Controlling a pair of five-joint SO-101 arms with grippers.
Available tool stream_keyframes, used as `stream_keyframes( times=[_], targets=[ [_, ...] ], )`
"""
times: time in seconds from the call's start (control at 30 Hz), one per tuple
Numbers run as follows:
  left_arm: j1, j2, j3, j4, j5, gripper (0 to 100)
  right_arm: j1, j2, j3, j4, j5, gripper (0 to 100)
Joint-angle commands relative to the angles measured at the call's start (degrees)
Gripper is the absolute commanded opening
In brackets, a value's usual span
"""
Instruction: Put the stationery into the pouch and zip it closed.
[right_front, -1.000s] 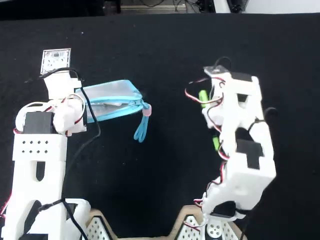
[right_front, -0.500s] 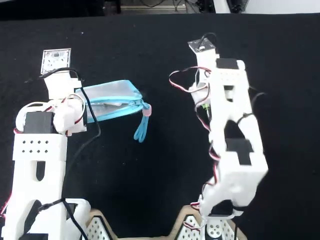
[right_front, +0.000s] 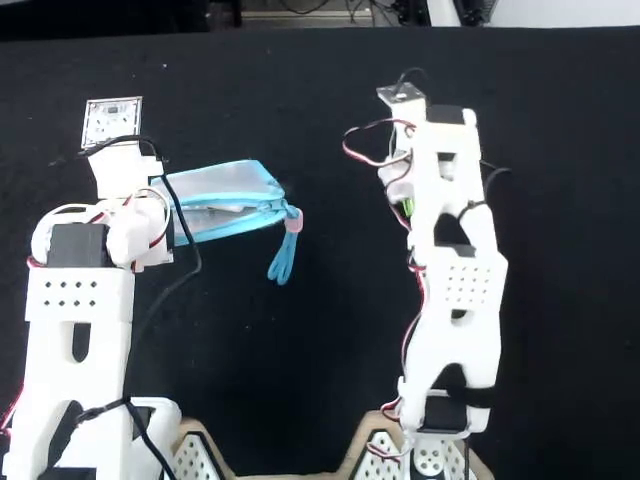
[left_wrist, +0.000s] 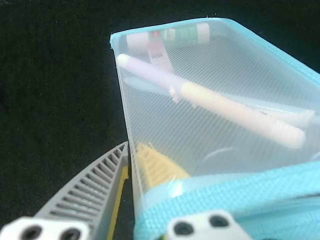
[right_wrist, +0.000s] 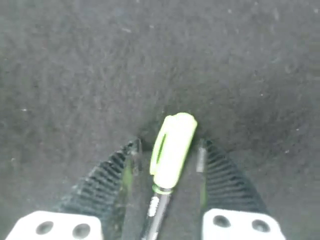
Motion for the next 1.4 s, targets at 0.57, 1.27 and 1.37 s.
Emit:
stream_keyframes(
  times=[0.57, 1.27, 1.37],
  targets=[
    [-0.13, 0.79, 1.8, -0.26, 0.35, 3, -0.7, -12.09, -5.58, 16.79, 1.05, 1.1],
    [-0.13, 0.79, 1.98, -0.26, 0.44, 3, -21.54, -84.35, 46.9, -2.11, -4.22, 1.1],
    [-0.13, 0.79, 1.98, -0.26, 0.44, 3, -24.53, -92.53, 49.98, -3.87, -4.22, 1.1]
  ],
)
